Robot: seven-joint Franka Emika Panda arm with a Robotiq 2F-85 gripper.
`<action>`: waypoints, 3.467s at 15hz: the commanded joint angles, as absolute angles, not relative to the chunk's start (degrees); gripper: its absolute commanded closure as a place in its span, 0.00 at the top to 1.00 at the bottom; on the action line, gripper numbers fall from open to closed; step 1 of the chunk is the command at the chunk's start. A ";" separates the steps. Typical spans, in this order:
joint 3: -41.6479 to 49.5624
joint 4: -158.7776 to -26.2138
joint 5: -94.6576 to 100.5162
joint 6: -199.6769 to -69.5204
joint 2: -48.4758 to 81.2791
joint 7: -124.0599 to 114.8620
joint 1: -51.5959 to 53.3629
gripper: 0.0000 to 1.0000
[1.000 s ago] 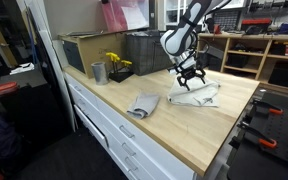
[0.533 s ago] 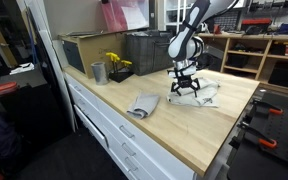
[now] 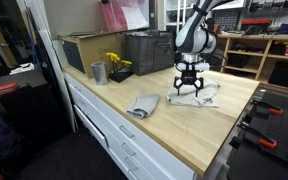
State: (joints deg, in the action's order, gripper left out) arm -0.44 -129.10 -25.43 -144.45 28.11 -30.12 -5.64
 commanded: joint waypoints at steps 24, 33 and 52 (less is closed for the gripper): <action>15.15 -143.23 -2.97 -141.21 22.99 -54.62 8.53 1.00; 15.23 -145.85 4.98 -134.31 18.77 -66.81 7.89 0.75; 10.87 -139.44 1.28 -151.78 16.28 -34.24 -4.22 1.00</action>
